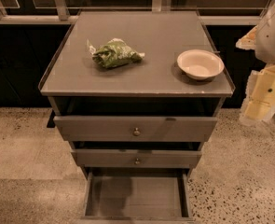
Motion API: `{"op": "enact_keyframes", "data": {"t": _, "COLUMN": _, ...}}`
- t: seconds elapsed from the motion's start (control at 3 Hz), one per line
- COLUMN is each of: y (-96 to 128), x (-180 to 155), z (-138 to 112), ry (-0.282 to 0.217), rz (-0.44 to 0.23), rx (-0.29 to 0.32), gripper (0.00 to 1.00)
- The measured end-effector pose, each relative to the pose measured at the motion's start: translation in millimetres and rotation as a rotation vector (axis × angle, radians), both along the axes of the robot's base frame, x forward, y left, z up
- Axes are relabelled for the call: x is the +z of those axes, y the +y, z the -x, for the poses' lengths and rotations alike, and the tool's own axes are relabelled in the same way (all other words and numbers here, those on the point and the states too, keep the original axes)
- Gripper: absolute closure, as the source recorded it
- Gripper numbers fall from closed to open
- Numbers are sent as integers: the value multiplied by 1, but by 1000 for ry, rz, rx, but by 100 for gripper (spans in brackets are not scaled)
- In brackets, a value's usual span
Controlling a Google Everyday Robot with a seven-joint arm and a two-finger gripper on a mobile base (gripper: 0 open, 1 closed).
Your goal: Place green jalapeno chip bag into bottom drawer
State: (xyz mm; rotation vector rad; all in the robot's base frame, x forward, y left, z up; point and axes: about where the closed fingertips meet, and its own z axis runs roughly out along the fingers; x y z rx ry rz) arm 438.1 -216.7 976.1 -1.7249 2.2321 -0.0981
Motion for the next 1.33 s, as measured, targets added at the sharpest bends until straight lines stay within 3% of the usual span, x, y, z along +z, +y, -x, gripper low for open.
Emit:
{"op": "enact_keyframes", "data": {"t": 0.67, "y": 3, "x": -2, "z": -6, "ry": -20, "rz": -35, "rx": 15, "gripper": 0}}
{"op": "enact_keyframes", "data": {"t": 1.0, "y": 34, "x": -3, "z": -47, "ry": -99, "rz": -145, "rx": 126, "gripper": 0}}
{"op": "enact_keyframes", "data": {"t": 1.33, "y": 93, "x": 5, "z": -104, "ry": -168, "rz": -294, "rx": 284, "gripper": 0}}
